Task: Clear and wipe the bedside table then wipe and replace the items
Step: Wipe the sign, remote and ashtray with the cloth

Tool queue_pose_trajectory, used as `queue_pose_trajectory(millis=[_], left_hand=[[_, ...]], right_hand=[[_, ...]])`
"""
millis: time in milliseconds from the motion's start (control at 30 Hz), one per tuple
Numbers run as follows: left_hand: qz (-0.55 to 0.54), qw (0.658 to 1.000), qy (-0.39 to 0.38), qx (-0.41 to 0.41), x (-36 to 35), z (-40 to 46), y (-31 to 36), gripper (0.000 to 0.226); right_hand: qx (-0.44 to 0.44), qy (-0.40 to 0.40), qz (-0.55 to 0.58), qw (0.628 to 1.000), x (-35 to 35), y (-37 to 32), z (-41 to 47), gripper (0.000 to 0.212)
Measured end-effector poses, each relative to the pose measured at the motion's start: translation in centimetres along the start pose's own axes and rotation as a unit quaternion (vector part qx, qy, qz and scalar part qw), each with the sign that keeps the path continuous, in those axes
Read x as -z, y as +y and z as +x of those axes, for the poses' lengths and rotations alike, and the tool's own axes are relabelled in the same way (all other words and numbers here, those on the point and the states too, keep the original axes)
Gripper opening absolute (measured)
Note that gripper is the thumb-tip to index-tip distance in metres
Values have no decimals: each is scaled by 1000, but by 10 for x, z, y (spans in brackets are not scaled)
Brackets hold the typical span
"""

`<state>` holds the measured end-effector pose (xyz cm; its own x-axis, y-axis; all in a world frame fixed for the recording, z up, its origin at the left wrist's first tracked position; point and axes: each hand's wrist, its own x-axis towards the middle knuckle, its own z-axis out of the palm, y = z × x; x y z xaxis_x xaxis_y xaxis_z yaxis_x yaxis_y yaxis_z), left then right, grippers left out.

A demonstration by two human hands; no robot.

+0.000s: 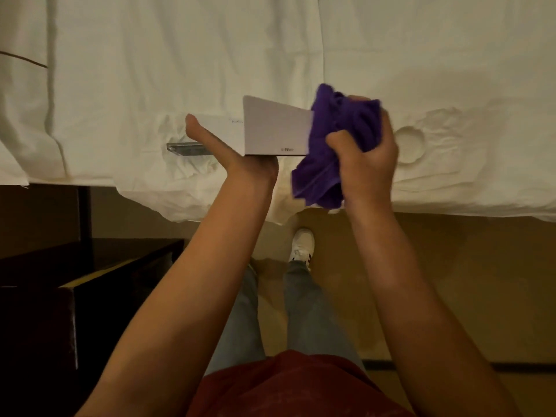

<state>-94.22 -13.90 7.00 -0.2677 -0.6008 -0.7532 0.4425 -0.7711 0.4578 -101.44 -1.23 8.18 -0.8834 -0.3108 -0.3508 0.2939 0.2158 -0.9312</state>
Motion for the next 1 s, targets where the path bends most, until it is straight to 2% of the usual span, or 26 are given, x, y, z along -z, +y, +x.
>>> queue_pose_trajectory(millis=[100, 233, 300, 467, 600, 667, 733, 900, 1000], left_hand=[[26, 999, 39, -19, -2, 2, -9, 77], [94, 993, 57, 43, 8, 13, -14, 101], [157, 986, 54, 31, 14, 16, -13, 107], [164, 982, 65, -65, 21, 19, 6, 83], [124, 992, -29, -8, 36, 24, 17, 52], [104, 993, -44, 16, 44, 25, 18, 51], [92, 995, -44, 14, 49, 25, 19, 51], [48, 998, -5, 27, 59, 31, 17, 52], [7, 998, -19, 63, 58, 35, 12, 51]], right_hand=[[63, -37, -58, 996, -9, -5, -13, 49], [88, -89, 18, 992, -21, -18, -38, 51], [95, -112, 47, 988, -26, -19, -47, 50], [-32, -36, 193, 980, -19, -11, -38, 48], [-23, -18, 176, 984, -19, 0, -25, 48], [-26, -12, 156, 987, -22, 7, -21, 49], [-69, 5, 154, 986, -24, 16, -17, 49], [-196, -4, 218, 956, -36, 34, -7, 48], [-233, -18, 220, 947, -50, 46, -14, 39]])
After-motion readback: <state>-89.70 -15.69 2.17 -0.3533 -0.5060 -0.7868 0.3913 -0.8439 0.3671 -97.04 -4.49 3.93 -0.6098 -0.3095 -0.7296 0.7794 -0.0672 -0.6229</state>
